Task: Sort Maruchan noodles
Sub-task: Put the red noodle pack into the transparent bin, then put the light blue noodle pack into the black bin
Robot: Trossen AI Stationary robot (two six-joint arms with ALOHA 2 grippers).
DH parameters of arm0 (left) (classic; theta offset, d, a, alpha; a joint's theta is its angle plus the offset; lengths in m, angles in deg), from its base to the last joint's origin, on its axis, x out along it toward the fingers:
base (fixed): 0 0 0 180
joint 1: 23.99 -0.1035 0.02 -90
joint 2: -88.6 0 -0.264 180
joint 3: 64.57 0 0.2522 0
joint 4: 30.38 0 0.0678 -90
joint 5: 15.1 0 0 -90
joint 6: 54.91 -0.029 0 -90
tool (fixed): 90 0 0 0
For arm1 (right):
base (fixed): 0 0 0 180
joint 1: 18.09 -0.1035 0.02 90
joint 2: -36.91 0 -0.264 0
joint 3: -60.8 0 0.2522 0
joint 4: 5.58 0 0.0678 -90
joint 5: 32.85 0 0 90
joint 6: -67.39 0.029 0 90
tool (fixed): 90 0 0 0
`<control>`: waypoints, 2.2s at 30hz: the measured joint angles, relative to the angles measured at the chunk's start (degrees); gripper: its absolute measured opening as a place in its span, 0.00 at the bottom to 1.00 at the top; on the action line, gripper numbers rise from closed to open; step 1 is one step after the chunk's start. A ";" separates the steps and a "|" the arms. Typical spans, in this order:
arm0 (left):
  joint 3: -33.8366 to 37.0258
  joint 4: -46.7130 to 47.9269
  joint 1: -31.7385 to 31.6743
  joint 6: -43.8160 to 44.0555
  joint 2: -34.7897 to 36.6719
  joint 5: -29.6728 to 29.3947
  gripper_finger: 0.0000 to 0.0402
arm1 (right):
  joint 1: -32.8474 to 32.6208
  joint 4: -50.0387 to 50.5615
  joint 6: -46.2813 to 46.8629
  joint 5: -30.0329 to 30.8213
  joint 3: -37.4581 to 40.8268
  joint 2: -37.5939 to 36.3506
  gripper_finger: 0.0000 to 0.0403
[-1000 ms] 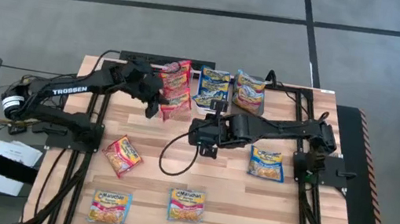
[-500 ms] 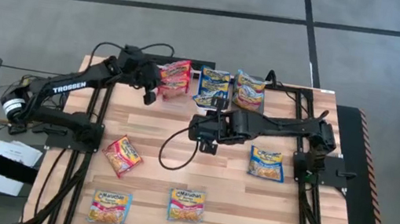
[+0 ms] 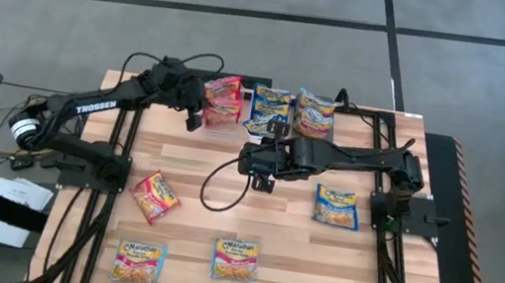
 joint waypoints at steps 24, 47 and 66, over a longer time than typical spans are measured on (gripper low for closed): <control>0.00 1.72 0.02 6.36 -7.22 -1.24 0.00 | -0.07 0.06 1.42 -0.38 0.00 0.00 0.27; 0.02 1.65 -1.51 10.95 -7.33 -1.26 0.30 | -0.46 0.55 1.45 -0.68 0.00 0.00 0.27; 0.02 3.57 -1.11 22.95 8.62 2.30 0.33 | -0.53 15.09 11.56 -0.70 0.02 0.00 0.27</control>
